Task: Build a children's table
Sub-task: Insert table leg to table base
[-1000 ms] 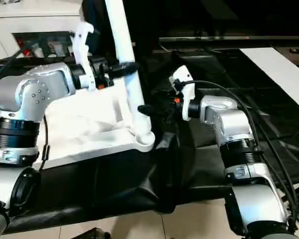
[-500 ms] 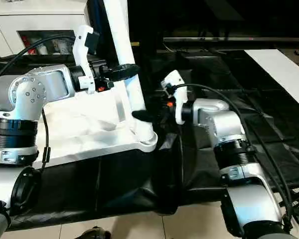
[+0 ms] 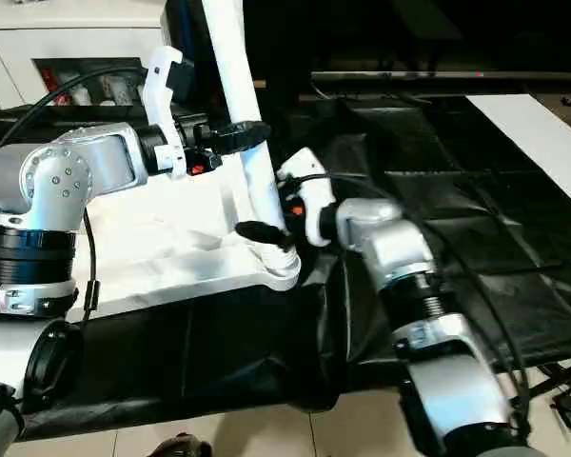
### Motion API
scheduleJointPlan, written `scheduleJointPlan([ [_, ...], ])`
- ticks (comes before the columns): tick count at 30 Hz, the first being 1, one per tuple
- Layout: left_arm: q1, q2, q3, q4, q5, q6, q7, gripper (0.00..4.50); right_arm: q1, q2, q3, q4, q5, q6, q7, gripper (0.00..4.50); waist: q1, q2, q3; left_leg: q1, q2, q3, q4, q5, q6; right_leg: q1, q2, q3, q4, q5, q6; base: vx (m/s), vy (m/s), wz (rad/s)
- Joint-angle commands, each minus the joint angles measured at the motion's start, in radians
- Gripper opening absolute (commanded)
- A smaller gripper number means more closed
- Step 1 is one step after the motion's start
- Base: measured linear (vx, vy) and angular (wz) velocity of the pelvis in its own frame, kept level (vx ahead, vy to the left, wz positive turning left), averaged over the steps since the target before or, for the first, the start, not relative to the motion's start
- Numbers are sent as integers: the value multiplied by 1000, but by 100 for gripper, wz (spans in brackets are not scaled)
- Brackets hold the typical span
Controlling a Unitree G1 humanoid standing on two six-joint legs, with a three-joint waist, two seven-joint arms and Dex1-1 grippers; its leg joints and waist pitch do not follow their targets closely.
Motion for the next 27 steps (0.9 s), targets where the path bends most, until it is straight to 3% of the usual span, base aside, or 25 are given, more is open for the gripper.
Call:
scheduleJointPlan([
  [1, -17, 4, -7, -23, 4, -11, 11, 182, -5, -2, 1, -3, -5, -4, -5, 386, -1, -5, -83, 16, 29, -8, -62, -106, 11, 64, -58, 51, -61, -64, -230, 0, 0, 0],
  [18, -8, 14, -6, -26, -10, -22, -7, 182, 24, 0, -10, -41, 30, -33, 40, 235, -1, 1, -85, 17, 29, -9, -60, -105, 13, 65, -57, 50, -59, -36, -239, 0, 0, 0],
  [20, -6, 8, 4, -33, -29, -15, -18, 238, 27, -1, -14, -43, 32, -39, 43, 225, -2, 2, -86, 17, 29, -9, -60, -104, 13, 64, -57, 50, -58, -26, -243, 0, 0, 0],
  [27, 43, 12, 3, -84, -88, -115, -171, 297, 67, -29, -22, -115, 99, -54, 169, 195, 2, -5, -86, 14, 30, -8, -59, -100, 33, 70, -59, 50, -57, -7, -257, 0, 0, 0],
])
